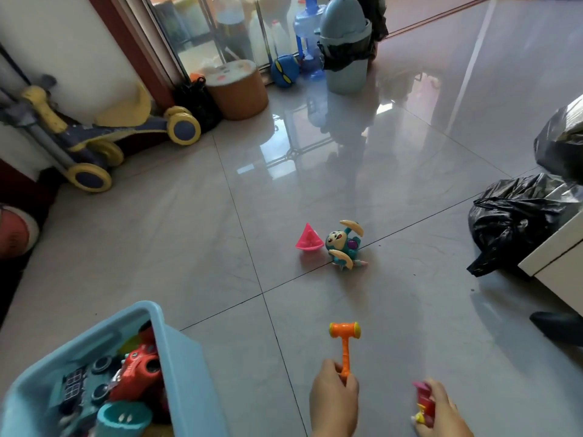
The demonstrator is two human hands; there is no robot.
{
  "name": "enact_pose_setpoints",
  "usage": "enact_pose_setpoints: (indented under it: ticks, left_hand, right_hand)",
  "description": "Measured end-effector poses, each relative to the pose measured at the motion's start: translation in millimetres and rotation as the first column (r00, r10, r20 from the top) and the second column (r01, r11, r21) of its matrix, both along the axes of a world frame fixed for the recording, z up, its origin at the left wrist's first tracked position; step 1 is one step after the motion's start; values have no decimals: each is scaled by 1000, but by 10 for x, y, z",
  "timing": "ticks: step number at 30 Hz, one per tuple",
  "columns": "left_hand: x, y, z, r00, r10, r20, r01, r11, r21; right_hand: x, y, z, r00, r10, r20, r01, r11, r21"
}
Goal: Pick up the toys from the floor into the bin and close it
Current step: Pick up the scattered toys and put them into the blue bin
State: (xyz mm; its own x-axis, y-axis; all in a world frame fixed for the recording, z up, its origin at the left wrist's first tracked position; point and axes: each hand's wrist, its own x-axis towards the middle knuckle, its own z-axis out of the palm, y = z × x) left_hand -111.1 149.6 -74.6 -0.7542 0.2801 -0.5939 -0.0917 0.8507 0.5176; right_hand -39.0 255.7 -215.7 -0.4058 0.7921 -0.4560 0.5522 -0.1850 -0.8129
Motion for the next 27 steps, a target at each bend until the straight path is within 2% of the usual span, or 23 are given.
enact_pose_setpoints:
  ticks: [1, 2, 3, 4, 5, 6, 7, 8, 9, 10, 11, 13, 14, 16, 19, 25, 27]
  left_hand:
    - [-12, -114, 139, 999, 40, -26, -39, 998, 49]
    - [-36, -236, 264, 995, 85, -57, -79, 992, 98]
    - [-61, -374, 385, 985, 151, -87, -136, 978, 159]
    - [-92, -527, 510, 966, 234, -111, -204, 952, 227]
    - [-120, -689, 652, 934, 335, -127, -286, 911, 296]
    - [-152, -867, 784, 887, 438, -146, -367, 862, 351]
    - [-179, -1060, 898, 826, 537, -172, -442, 806, 394]
    - [-195, -1268, 1004, 750, 631, -196, -513, 743, 431]
    - [-202, -1494, 1090, 668, 714, -210, -581, 676, 454]
    - [-201, -1741, 1156, 588, 780, -215, -644, 612, 459]
    - [-193, -1984, 1201, 515, 830, -216, -702, 552, 449]
    - [-182, -2412, 1248, 405, 887, -223, -782, 462, 418]
    - [-179, -2578, 1269, 366, 905, -218, -806, 425, 412]
    - [-194, -2785, 1351, 312, 923, -227, -844, 379, 380]
    - [-253, -3012, 1507, 331, 903, -275, -872, 404, 276]
    - [-633, -3462, 1661, 425, 860, -282, -871, 473, 130]
    - [-799, -3535, 1684, 481, 823, -303, -849, 523, 72]
  right_hand:
    - [-445, -67, -504, 993, 34, 112, -46, 993, 106]
    - [-824, -272, -1000, 997, 27, -72, -15, 987, 158]
    - [-1016, -457, -1098, 994, 21, -108, 8, 964, 264]
    - [-954, -633, -826, 983, 115, -141, -73, 960, 271]
    - [-702, -789, -285, 954, 251, -166, -219, 958, 187]
    - [-326, -911, 669, 940, 325, -107, -304, 936, 177]
    - [53, -1089, 1426, 943, 284, -173, -278, 959, 59]
    - [488, -1005, 2119, 858, 514, -5, -505, 843, 184]
    - [-434, -1558, 1968, 839, 503, -209, -475, 863, 172]
    - [-262, -1757, 2230, 850, 518, -93, -518, 855, 28]
    - [-376, -1914, 2339, 774, 626, -94, -611, 777, 149]
    - [-479, -2392, 2497, 671, 727, -146, -690, 685, 236]
    - [-486, -2539, 2664, 621, 773, -128, -740, 632, 229]
    - [-563, -2724, 2768, 580, 804, -132, -762, 592, 261]
    - [-699, -2890, 2867, 554, 831, -49, -773, 536, 340]
    - [-887, -2767, 2925, 437, 875, 208, -854, 330, 403]
    - [-955, -2716, 2867, 433, 872, 227, -865, 331, 378]
